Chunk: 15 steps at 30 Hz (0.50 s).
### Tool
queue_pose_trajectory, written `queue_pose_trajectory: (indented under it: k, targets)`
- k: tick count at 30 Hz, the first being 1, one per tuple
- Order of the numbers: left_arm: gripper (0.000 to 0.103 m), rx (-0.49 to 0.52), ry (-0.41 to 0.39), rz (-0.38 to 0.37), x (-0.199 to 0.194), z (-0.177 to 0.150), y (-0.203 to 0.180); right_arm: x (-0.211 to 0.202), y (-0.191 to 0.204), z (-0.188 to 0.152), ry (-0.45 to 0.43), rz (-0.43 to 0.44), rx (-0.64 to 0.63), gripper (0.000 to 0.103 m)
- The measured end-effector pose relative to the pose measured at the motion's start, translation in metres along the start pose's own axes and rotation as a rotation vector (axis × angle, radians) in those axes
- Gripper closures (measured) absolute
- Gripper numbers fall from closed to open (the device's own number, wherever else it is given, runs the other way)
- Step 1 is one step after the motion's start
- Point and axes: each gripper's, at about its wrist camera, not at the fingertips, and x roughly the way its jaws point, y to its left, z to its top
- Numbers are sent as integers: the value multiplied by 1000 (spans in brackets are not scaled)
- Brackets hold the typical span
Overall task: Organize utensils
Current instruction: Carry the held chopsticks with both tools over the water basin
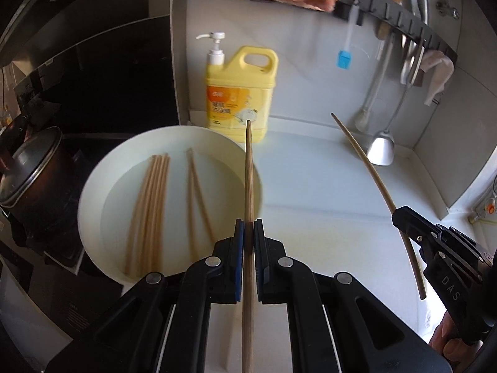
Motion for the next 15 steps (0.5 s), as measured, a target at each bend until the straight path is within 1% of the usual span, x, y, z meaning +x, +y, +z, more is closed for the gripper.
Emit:
queue_pose_trajectory:
  k: [4,6,8,12,15]
  targets:
    - [96,13,31,5,20,27,56,41,45,24,8,13,27,97]
    - [96,28,37,16,31,37,79,62,67,32,29,13,23,97]
    - [96,30,61,10,45,43,101,80,86,37,43,16,33,97]
    - [96,24,119,10,74,47,128,115,114,39,102,34,45,97]
    - [96,1,147,4,89,48,140,135,126,35,155,48,44,97]
